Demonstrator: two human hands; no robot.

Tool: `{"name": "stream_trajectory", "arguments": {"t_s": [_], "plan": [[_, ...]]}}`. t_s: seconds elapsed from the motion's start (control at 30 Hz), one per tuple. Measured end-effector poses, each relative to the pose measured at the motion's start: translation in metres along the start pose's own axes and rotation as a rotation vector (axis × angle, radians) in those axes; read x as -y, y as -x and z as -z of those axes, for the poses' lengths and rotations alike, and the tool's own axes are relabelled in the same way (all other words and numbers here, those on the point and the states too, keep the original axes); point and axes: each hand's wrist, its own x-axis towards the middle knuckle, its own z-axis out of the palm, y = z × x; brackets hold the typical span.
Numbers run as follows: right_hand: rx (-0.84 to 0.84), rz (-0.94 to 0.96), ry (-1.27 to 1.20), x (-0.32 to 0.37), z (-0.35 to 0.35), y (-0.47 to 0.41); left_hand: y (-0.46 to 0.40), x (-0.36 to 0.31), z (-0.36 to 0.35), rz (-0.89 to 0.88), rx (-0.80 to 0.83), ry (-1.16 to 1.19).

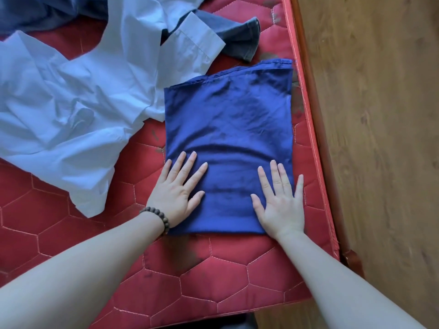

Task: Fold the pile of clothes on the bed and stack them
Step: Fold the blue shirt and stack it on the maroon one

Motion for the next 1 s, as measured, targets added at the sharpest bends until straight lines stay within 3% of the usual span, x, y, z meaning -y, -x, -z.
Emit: {"name": "stream_trajectory", "arguments": {"t_s": [0.33,0.4,0.5,0.6,0.73,1.0], "plan": [[-0.001,0.353,0.108,-0.079,0.012,-0.007,0.046,-0.128,-0.018,0.407,0.051,0.199],[-0.050,0.321,0.037,-0.075,0.017,-0.007,0.047,-0.150,-0.018,0.492,0.080,0.235],[-0.165,0.045,-0.133,-0.057,0.025,-0.010,0.047,-0.163,-0.016,0.531,0.096,0.225],[-0.159,-0.258,-0.190,-0.035,0.027,-0.016,0.043,-0.150,-0.007,0.453,0.049,0.185],[-0.052,-0.481,-0.194,-0.003,0.017,-0.026,0.003,-0.120,0.011,0.287,-0.065,0.140],[-0.064,-0.447,-0.116,-0.005,0.002,-0.029,-0.139,-0.086,0.042,-0.190,-0.100,-0.025]]}}
